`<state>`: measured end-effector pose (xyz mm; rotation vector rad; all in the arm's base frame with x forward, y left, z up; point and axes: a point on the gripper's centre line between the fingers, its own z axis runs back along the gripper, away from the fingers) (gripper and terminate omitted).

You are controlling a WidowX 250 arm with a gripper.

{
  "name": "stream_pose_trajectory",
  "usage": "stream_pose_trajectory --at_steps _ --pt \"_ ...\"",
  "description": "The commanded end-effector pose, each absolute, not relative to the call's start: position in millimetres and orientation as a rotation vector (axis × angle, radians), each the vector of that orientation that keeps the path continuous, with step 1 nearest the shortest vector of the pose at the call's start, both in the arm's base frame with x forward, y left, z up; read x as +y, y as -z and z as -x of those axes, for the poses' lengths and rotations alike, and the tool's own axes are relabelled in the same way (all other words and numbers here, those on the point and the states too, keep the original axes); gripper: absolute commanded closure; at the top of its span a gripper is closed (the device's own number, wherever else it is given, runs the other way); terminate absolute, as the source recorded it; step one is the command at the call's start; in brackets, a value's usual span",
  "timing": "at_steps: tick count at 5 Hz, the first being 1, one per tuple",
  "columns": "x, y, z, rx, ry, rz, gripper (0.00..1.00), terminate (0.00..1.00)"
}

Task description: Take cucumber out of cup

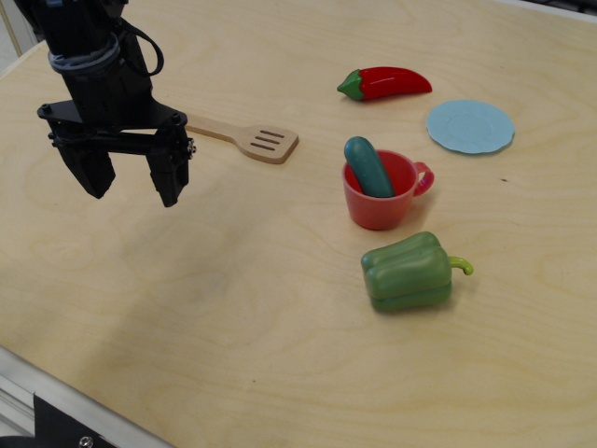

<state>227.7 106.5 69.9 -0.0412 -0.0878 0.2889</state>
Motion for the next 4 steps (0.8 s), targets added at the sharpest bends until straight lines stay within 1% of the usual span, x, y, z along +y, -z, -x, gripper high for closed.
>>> stream_pose_trajectory --at_steps 1,2,3,4 --pt "106.5 -69.9 -227.7 -0.088 -0.289 0.041 0.0 0.0" --pt "79.2 -80.7 -240.6 -0.108 -0.446 0.048 0.0 0.0" --pt "58.7 -96.5 -256.0 -0.206 -0.693 0.081 0.0 0.0" --pt "42.8 -108.4 -273.1 -0.224 -0.9 0.096 0.0 0.0"
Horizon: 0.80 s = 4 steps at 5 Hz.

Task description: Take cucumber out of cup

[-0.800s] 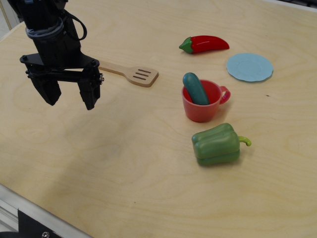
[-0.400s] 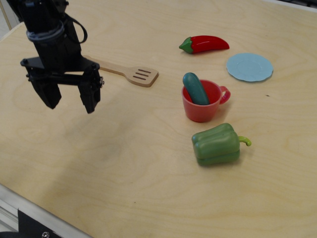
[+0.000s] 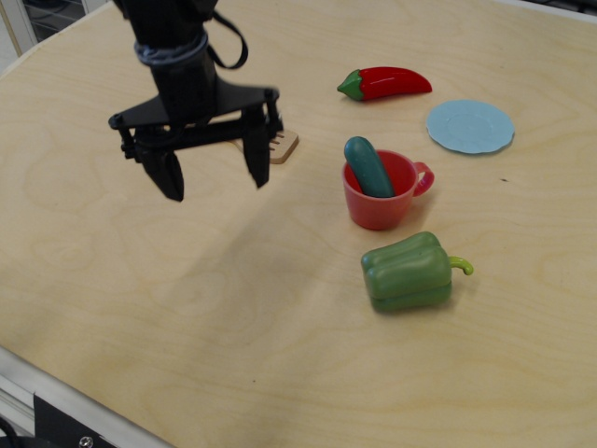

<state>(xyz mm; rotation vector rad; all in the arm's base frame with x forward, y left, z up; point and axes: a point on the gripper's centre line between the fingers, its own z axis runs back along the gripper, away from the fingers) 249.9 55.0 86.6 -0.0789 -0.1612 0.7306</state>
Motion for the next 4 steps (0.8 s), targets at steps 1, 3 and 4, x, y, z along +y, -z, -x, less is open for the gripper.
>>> stream_pose_trajectory --at_steps 1,3,4 --pt "33.4 -114.0 -312.2 -0.209 -1.049 0.082 0.0 0.0" --pt "4.1 -105.0 -363.5 -0.177 -1.2 0.075 0.0 0.0" --pt "-3.7 -95.7 -373.4 -0.163 -1.248 0.06 0.0 0.0"
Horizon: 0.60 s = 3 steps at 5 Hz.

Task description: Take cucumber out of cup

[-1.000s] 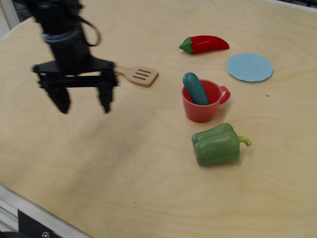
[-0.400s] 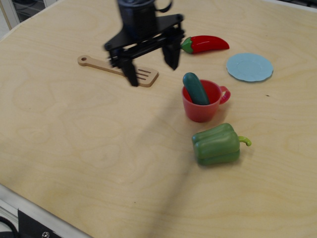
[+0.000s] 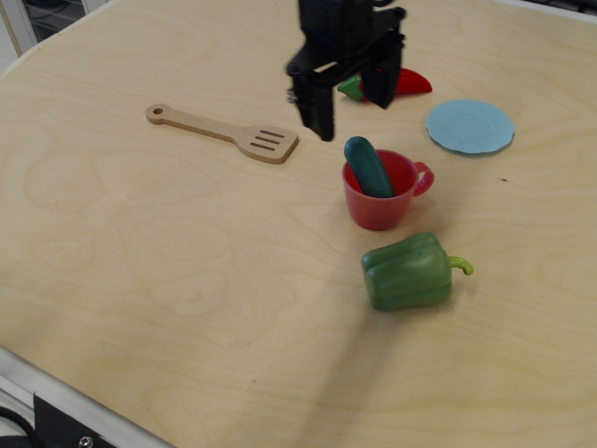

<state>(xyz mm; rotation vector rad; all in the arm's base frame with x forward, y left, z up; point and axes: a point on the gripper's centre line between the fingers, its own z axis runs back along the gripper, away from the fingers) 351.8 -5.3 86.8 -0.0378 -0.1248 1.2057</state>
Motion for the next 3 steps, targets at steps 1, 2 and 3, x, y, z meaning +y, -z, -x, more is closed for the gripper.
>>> stream_pose_trajectory --at_steps 1,2,3 --pt "-9.4 -86.3 -374.5 -0.143 -1.241 0.037 0.0 0.0" --pt "-6.9 -75.0 -374.2 -0.131 -1.251 0.016 0.0 0.0" --pt "-4.8 -71.7 -373.5 -0.128 -1.258 -0.002 0.0 0.0"
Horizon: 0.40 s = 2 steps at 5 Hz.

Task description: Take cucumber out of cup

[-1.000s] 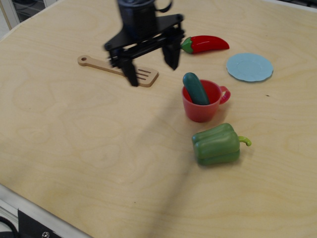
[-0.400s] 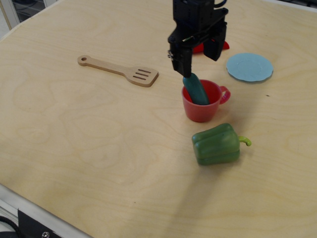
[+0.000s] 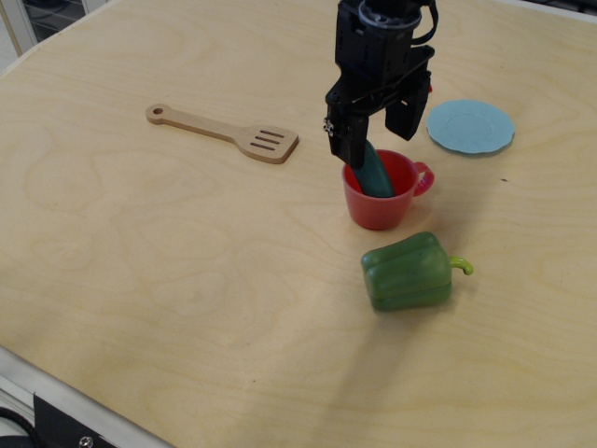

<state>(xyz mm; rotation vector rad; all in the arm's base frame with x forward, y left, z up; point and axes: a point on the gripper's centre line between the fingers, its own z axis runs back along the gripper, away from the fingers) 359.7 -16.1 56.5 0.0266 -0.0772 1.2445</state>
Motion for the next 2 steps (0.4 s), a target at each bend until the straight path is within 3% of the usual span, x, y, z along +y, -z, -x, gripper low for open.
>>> stream_pose_trajectory --at_steps 1,2 --pt "-5.1 -65.5 -374.9 -0.13 -1.256 0.003 0.0 0.0" --pt "-5.4 -64.0 -376.2 -0.134 -1.268 0.001 1.0 0.0"
